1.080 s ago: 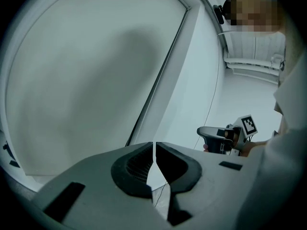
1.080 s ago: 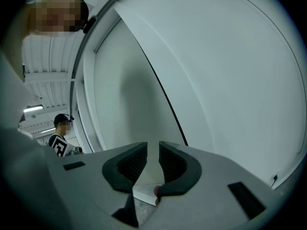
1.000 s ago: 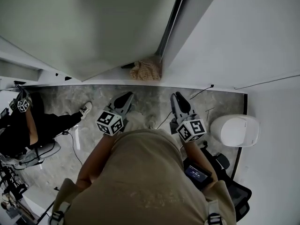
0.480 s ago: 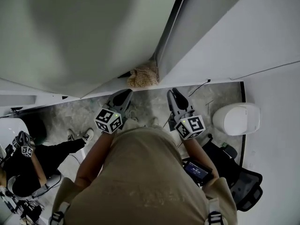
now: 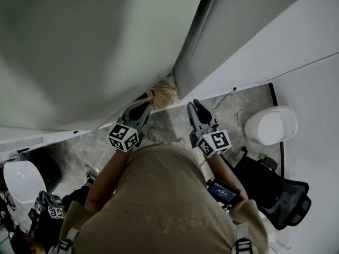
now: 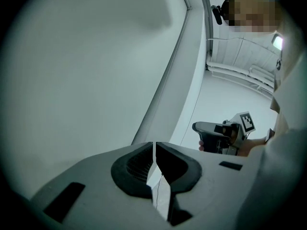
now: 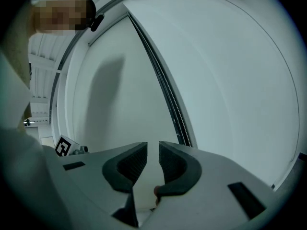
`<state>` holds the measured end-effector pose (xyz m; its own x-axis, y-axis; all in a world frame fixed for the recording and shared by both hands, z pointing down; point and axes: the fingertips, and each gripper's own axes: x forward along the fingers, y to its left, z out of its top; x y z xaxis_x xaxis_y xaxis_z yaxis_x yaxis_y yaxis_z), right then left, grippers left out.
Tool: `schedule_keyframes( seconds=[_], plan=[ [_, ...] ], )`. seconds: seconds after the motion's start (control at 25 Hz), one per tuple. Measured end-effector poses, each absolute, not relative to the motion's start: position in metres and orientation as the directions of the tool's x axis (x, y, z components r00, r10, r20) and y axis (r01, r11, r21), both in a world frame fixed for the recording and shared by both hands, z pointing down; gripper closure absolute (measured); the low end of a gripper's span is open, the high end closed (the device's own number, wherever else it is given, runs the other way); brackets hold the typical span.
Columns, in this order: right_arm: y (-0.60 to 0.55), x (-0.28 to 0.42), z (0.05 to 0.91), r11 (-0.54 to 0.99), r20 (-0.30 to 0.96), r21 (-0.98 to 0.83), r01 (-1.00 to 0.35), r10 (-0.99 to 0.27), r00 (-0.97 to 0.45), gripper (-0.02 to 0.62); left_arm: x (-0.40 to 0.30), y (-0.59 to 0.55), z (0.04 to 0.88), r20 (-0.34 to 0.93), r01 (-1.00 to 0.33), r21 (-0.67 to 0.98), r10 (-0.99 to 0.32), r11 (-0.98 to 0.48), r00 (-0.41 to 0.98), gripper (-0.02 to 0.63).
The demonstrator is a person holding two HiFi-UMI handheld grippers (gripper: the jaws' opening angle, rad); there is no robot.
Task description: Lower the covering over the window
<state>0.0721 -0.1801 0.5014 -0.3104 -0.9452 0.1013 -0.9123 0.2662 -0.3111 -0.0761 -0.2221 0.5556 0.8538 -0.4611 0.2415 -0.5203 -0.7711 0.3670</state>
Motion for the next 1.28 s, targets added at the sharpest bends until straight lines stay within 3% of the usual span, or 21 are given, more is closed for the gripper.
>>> schedule_keyframes(
  seconds=[0.32, 0.68, 1.28],
  plan=[
    [-0.188, 0.059, 0.511, 0.195, 0.099, -0.321, -0.927, -0.966, -0.238, 0.531, -0.074, -0.241, 0.559, 0.244, -0.438, 0.347, -0.371, -0.829, 0.896, 0.574],
    [-0.191, 0.068, 0.503, 0.167, 0.092, -0.284, -0.944, -0.975, -0.200, 0.531, -0.068, -0.251, 0.549, 0.209, -0.409, 0.355, -0.355, -0.840, 0.911, 0.574],
    [-0.186, 0.108, 0.480, 0.285, 0.037, -0.235, -0.929, -0.953, -0.302, 0.531, 0.012, -0.279, 0.531, 0.205, -0.419, 0.321, -0.369, -0.849, 0.906, 0.572]
  ],
)
